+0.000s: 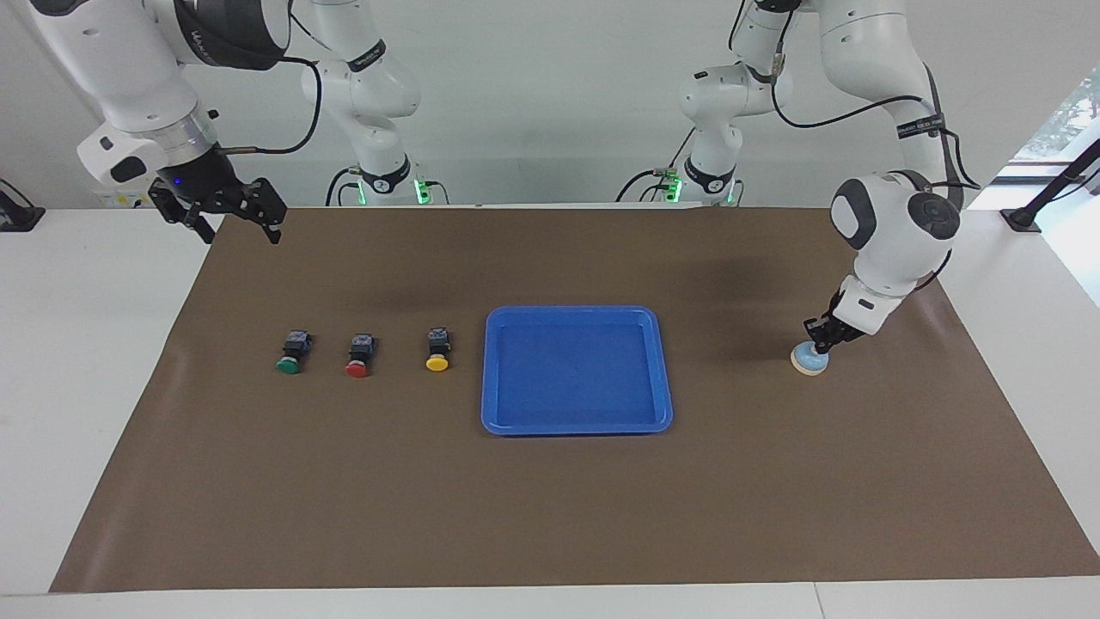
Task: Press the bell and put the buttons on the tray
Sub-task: 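Lift the left gripper off the bell and draw it back, then reach the right gripper to the green-capped button and grasp it, then carry the green button into the blue tray with the right gripper and release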
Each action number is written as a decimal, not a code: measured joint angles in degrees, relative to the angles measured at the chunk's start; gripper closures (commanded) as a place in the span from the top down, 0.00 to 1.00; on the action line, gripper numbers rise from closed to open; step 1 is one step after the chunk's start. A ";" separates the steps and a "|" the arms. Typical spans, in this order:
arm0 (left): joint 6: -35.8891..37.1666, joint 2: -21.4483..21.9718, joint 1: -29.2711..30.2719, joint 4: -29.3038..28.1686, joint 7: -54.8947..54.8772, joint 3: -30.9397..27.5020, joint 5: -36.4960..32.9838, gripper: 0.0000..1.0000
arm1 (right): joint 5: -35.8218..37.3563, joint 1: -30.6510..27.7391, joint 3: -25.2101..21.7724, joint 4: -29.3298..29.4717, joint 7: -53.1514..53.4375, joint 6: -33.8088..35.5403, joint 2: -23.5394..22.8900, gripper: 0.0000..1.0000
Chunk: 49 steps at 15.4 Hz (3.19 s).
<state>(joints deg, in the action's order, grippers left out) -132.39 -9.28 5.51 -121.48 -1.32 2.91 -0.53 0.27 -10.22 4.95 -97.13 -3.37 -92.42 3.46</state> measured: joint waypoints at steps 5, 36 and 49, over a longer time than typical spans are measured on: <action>4.20 -0.13 0.01 2.23 0.00 -0.02 0.00 0.00 | 0.00 0.00 0.00 0.00 0.00 0.00 0.00 1.00; 36.29 10.93 -2.20 16.65 0.00 0.75 0.01 1.00 | 0.00 -5.36 -0.01 -34.25 -4.03 -38.29 -5.35 1.00; 38.31 10.05 -3.47 19.92 0.05 0.90 0.08 1.00 | 0.00 -6.60 -0.07 -35.02 -4.02 -42.31 -9.33 0.00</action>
<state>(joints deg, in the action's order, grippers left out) -94.09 0.77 2.03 -101.57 -1.27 3.80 -0.44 0.27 -16.82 4.89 -132.15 -7.39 -134.73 -5.87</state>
